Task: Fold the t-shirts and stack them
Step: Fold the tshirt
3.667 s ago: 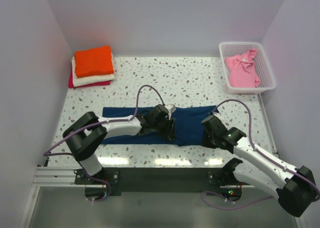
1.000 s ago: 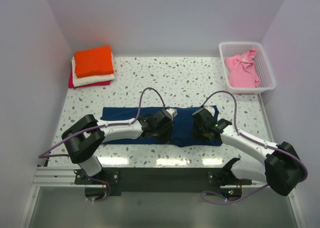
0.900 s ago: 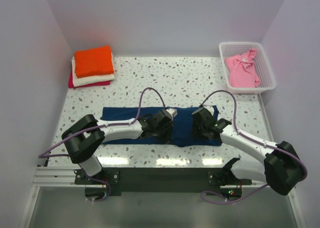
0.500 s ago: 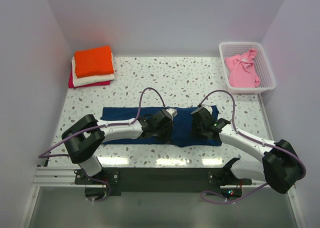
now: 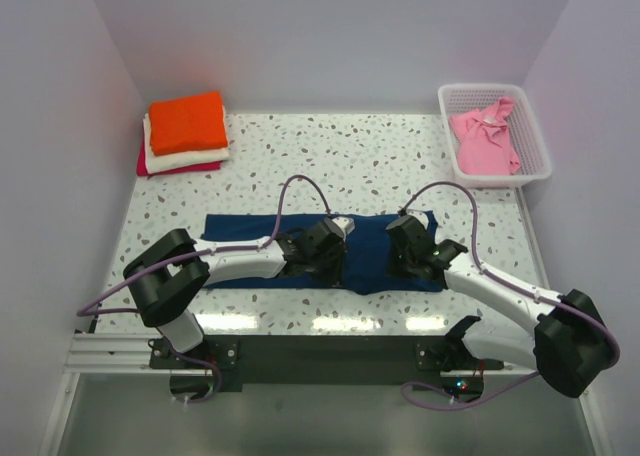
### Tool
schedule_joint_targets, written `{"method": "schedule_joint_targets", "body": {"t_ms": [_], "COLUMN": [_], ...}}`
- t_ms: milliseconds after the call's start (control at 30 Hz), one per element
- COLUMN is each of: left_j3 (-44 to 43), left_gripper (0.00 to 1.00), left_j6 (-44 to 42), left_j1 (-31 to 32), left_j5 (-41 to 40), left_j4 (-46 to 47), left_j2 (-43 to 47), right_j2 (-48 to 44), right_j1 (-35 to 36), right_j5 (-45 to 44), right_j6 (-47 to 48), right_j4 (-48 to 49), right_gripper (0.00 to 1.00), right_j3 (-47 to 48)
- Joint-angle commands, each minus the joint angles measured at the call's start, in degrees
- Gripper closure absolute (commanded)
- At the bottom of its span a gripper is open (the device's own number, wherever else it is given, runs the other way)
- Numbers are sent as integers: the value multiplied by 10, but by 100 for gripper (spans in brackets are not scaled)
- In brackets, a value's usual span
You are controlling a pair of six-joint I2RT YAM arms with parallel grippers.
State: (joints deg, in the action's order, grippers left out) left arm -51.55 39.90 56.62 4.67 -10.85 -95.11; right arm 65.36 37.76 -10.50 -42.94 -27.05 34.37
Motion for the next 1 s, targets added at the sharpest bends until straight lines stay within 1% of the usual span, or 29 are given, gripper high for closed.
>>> {"method": "schedule_joint_targets", "body": {"t_ms": [0, 100, 167, 200, 233, 267, 300, 333, 367, 467, 700, 800, 900, 933, 967], "left_j3": [-17, -17, -17, -17, -16, -16, -16, -17, -17, -18, -20, -20, -20, -21, -21], "left_gripper": [92, 92, 92, 92, 92, 92, 92, 92, 93, 93, 93, 93, 93, 93, 93], "left_j6": [5, 5, 6, 5, 5, 7, 6, 7, 6, 6, 7, 7, 7, 7, 7], "left_j1": [-5, -5, -5, -5, -5, -5, -5, -5, -5, -5, -5, -5, -5, -5, -5], "left_j5": [3, 4, 3, 3, 3, 3, 3, 3, 3, 3, 3, 3, 3, 3, 3], "left_j4": [0, 0, -1, 0, -1, -1, 0, -1, -1, 0, -1, -3, -3, -4, -4], "left_j2": [15, 15, 15, 14, 15, 15, 15, 14, 13, 12, 10, 10, 10, 10, 9], "right_j2": [-10, -14, -16, -16, -16, -15, -14, -13, -14, -8, 37, 48, 45, 43, 40], "right_j1": [-1, -1, 0, -1, -1, -1, -1, -1, 0, 7, 35, 43, 44, 45, 44], "right_j5": [4, 5, 7, 6, 7, 8, 12, 14, 13, 1, -5, -13, -26, -29, -32], "right_j6": [-5, -5, -4, -1, 0, 6, 10, 11, 15, 21, 24, 19, 13, 11, 9], "right_j4": [-7, -9, -9, -9, -9, -9, -5, -3, -3, -5, -5, -13, -22, -25, -27], "right_gripper": [95, 100, 98, 94, 75, 67, 62, 57, 55, 52, 52, 54, 67, 74, 76], "right_j3": [-5, -5, -4, -3, -2, -1, -1, -2, -1, 2, 12, 12, 11, 11, 11]}}
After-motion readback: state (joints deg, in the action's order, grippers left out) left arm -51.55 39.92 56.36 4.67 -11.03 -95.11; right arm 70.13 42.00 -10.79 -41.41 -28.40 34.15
